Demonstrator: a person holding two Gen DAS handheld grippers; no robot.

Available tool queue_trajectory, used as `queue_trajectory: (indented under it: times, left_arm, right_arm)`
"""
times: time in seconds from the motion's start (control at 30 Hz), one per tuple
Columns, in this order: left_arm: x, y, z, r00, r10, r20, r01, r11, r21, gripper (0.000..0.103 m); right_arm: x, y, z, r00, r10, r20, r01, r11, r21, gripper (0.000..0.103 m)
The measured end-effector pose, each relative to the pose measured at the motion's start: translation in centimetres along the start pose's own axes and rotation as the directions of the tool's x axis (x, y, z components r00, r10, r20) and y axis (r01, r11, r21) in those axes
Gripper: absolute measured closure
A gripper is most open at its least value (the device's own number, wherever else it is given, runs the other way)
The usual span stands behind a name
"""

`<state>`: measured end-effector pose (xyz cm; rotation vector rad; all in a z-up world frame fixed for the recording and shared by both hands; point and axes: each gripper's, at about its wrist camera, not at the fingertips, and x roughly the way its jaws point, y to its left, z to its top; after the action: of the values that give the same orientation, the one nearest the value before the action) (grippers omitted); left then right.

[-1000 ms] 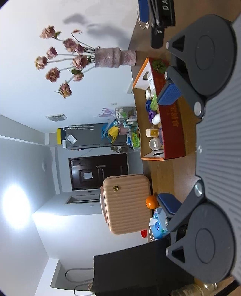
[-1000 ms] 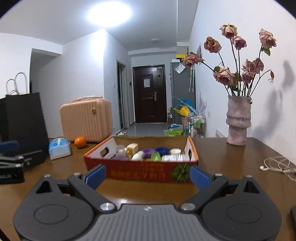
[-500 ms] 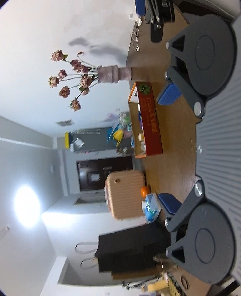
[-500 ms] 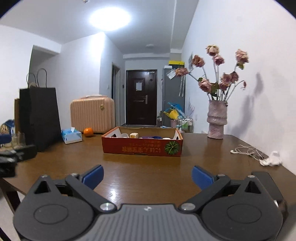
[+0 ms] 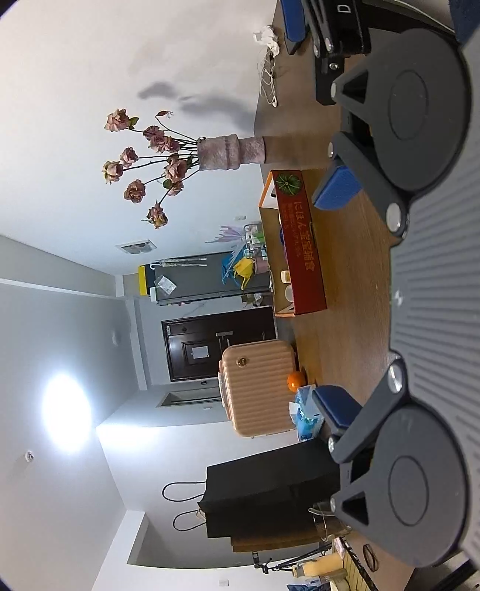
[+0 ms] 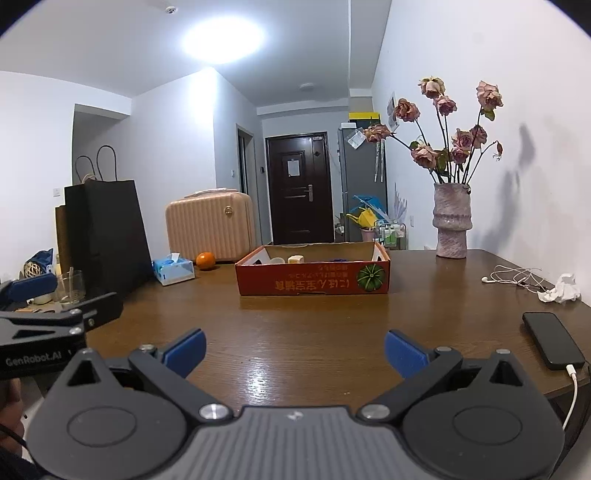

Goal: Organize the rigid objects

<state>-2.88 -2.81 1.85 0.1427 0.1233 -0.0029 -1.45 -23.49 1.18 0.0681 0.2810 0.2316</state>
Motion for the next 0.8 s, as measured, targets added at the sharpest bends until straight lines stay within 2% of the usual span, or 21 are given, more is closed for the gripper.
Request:
queue_trajectory:
  times: [0.8]
  left_arm:
    - [0.31,0.53,-0.13,1.000,-0.004,-0.025,0.004,1.000,-0.025,0.000]
  right_arm:
    - [0.44,-0.34,-0.16,1.000,0.018,-0.023,-0.017,1.000,0.012,0.000]
